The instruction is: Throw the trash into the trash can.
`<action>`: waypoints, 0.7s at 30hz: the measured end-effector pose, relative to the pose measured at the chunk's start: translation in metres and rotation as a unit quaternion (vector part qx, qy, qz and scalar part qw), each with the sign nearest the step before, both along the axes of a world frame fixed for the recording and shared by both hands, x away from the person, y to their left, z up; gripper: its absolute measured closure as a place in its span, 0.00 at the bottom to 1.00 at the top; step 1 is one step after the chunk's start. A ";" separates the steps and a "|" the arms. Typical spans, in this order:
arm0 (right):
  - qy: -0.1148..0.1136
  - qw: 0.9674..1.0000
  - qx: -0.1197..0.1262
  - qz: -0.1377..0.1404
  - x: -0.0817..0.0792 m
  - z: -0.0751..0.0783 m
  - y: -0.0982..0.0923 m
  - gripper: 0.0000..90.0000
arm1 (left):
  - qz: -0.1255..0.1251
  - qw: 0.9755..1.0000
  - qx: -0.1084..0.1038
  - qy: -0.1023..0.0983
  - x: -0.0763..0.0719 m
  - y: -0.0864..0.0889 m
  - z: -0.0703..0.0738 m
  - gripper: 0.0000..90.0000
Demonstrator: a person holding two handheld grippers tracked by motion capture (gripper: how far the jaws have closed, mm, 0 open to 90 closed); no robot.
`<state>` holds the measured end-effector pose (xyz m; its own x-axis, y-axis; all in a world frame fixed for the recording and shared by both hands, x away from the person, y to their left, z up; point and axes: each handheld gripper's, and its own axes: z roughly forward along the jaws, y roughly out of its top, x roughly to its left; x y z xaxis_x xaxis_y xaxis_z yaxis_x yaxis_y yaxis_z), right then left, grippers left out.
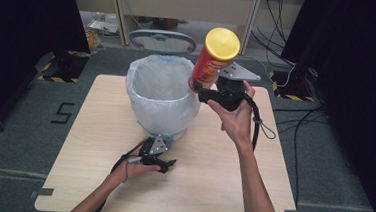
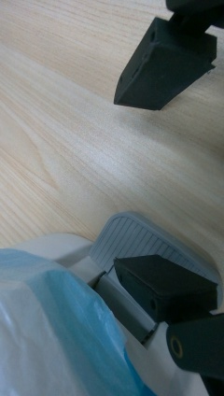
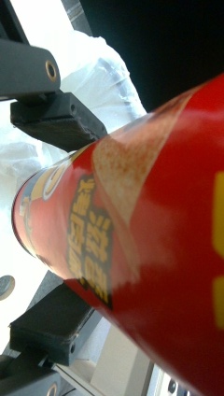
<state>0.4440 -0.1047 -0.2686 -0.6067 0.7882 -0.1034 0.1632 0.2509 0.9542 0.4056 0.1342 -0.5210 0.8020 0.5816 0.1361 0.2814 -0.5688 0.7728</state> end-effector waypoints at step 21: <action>0.001 1.000 0.008 0.013 0.009 0.011 0.017 0.27 | 0.000 1.000 0.000 0.000 0.000 0.000 0.000 0.19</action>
